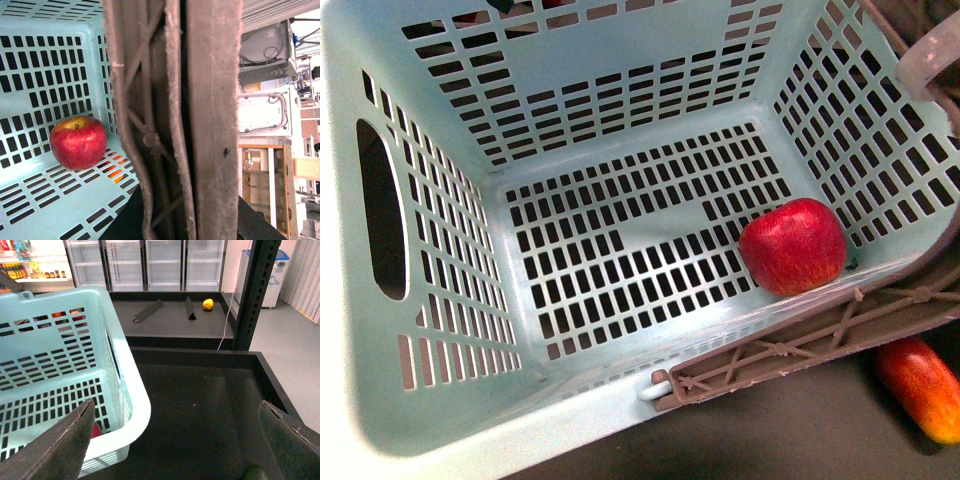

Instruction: Pick apple with right arm and hold basket with left

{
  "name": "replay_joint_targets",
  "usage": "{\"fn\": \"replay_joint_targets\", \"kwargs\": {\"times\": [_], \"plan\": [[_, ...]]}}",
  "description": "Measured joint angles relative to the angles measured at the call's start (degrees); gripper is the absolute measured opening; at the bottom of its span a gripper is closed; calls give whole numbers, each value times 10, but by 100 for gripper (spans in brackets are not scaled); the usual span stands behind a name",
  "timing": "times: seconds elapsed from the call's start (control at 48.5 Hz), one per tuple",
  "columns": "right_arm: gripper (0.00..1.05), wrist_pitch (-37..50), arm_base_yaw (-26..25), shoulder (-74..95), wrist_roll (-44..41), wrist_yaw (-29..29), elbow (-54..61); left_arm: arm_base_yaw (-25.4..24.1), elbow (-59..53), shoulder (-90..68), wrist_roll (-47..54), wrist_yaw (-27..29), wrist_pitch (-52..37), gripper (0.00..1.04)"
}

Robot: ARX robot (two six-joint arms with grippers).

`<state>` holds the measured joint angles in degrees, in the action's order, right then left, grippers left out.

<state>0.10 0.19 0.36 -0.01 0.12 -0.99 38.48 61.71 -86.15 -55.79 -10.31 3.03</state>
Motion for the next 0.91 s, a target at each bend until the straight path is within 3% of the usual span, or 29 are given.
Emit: {"fn": "replay_joint_targets", "kwargs": {"times": [0.062, 0.186, 0.268, 0.557, 0.908], "plan": [[96, 0, 0, 0, 0, 0, 0, 2, 0, 0, -3, 10, -3, 17], [96, 0, 0, 0, 0, -1, 0, 24, -5, 7, -157, 269, -53, 17], [96, 0, 0, 0, 0, -1, 0, 7, -5, 19, -220, 325, -53, 17], [96, 0, 0, 0, 0, -1, 0, -93, -11, 33, -311, 310, -40, 17], [96, 0, 0, 0, 0, -1, 0, -203, 7, -51, -317, 264, -30, 17]]}}
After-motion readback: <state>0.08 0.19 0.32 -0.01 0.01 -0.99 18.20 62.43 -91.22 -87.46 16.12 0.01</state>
